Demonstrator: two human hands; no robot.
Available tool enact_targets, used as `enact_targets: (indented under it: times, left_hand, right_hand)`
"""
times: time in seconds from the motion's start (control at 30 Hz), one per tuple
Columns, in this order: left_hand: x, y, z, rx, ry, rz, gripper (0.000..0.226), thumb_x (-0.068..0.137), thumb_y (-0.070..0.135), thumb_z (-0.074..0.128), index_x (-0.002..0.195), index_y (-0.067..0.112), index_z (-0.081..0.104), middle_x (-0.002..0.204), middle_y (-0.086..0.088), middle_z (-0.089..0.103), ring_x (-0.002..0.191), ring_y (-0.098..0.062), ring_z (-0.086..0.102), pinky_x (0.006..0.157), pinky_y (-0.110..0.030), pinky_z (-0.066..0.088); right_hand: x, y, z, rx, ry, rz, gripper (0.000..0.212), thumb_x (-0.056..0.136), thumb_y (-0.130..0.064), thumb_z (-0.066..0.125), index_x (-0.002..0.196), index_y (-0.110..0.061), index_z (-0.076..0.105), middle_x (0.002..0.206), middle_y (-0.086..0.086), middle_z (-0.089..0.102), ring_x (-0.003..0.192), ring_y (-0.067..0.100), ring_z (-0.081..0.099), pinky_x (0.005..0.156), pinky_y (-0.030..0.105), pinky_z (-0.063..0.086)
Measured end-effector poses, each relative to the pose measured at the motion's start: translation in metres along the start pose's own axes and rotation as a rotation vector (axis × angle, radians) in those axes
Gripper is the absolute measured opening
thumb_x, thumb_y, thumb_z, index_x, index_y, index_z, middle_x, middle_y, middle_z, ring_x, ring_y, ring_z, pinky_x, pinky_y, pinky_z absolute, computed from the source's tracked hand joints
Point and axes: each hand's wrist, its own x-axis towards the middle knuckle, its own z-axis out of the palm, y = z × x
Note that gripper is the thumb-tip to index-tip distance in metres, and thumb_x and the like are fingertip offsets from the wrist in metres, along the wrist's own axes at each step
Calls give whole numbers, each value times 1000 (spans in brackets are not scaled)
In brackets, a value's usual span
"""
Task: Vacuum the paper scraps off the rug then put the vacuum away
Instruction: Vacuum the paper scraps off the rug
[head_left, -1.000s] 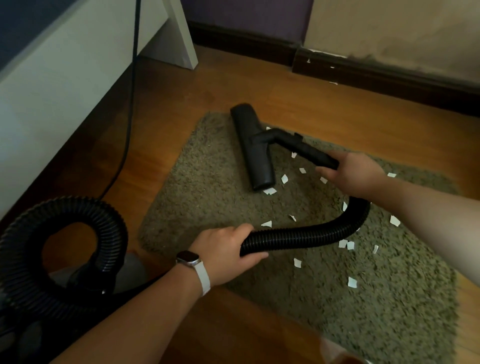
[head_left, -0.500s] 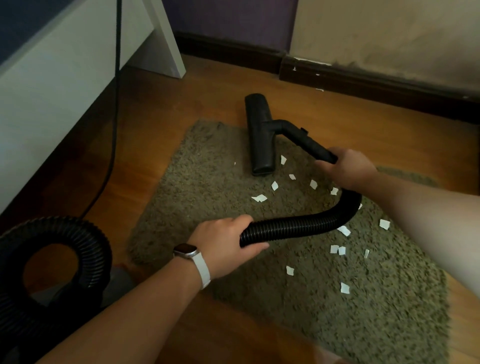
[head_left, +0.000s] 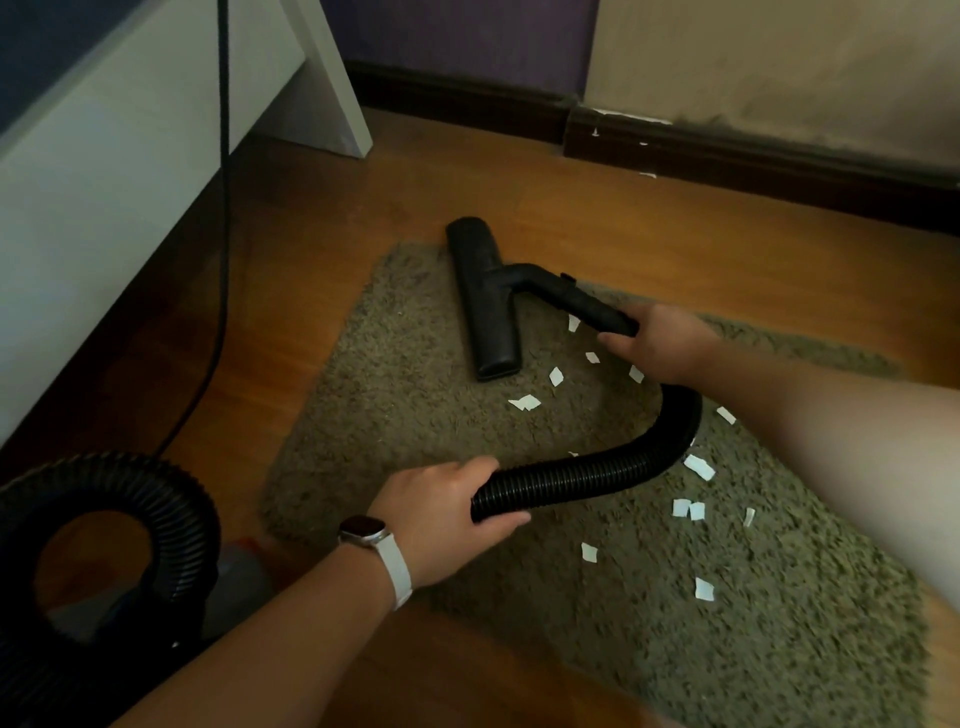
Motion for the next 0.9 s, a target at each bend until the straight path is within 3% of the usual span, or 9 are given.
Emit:
enact_targets:
  times: [0.23,0.6,0.77,0.9]
  left_hand:
    - [-4,-2,7,-3,-13,3,49,85,71,48,120,36,51,96,13,62,85,-7,60,70,-27,51]
    - [10,9,3,5,-16,13,47,84,73,46,113,37,50,90,14,60,81,-8,60,70,-29,52]
    - [1,6,6,-10,-36,13,49,84,72,47,119,37,50,92,17,58,84,-6,59,70,-26,50]
    - [-9,2,9,-22,-77,8,50,86,71,46,123,38,48,100,16,59,90,-4,58,75,-25,49]
  right_hand:
    - [-2,-6,6,-52,-5,-107,38,96,-52,55,122,-25,57,78,-2,61,68,15,59,61,31,50]
    - [-8,32,-3,65,21,47,34,96,-52,56,110,-22,60,76,7,64,63,23,63,51,31,47]
    - [-7,10,0,-30,3,-41,33,96,-52,55,116,-26,58,77,-1,62,69,19,61,64,35,53]
    - [-7,-10,5,-158,-29,-129,43,95,-58,52,127,-29,54,76,-10,54,73,18,57,62,31,47]
